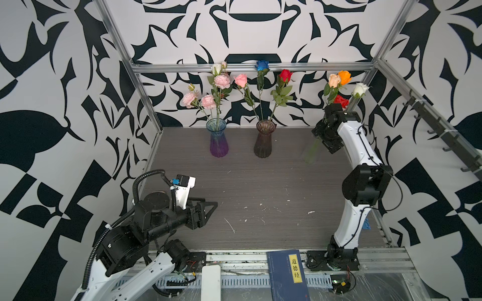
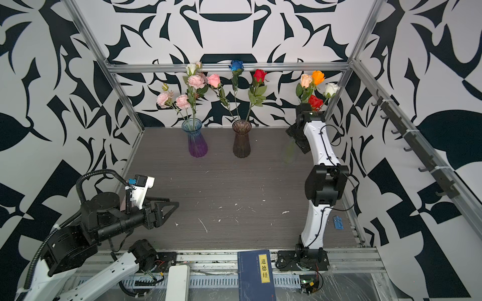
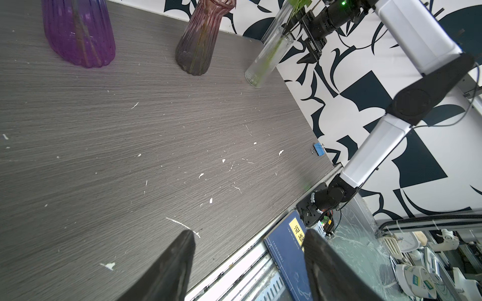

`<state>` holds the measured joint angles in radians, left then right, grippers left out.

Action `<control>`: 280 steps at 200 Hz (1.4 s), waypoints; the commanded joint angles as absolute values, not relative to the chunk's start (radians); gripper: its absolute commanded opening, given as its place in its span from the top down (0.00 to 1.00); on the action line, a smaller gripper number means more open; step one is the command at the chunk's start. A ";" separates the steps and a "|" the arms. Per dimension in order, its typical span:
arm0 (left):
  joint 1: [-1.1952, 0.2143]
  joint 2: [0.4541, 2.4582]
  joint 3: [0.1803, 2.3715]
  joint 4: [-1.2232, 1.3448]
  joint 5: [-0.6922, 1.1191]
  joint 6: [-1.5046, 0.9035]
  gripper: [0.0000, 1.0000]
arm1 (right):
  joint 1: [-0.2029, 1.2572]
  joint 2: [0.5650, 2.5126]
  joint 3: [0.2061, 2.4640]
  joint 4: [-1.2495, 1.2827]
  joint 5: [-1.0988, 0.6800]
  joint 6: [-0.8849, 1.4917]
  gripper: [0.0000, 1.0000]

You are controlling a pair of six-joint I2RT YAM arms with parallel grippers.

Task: Arrange flowers in a vase
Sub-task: Move the vase to the top-right of the table, then reset both arms

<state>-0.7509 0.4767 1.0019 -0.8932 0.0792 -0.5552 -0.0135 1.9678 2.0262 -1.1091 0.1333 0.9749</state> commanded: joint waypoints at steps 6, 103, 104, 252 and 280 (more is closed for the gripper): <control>-0.747 0.498 1.020 -0.846 0.101 -0.566 0.24 | -0.010 1.801 1.950 -1.032 0.149 0.906 0.00; -0.747 0.552 0.854 -0.479 -0.033 -0.517 0.01 | -0.009 1.159 1.093 -0.621 0.064 0.463 0.08; -0.747 0.552 0.848 -0.470 -0.033 -0.515 0.01 | -0.009 1.149 1.082 -0.613 0.067 0.458 0.09; -0.736 0.614 0.278 0.497 -0.855 0.288 0.01 | 0.011 0.832 0.000 0.877 0.277 0.071 0.00; -0.660 0.677 0.268 0.524 -0.782 0.321 0.01 | 0.021 1.110 0.043 1.085 0.167 0.116 0.00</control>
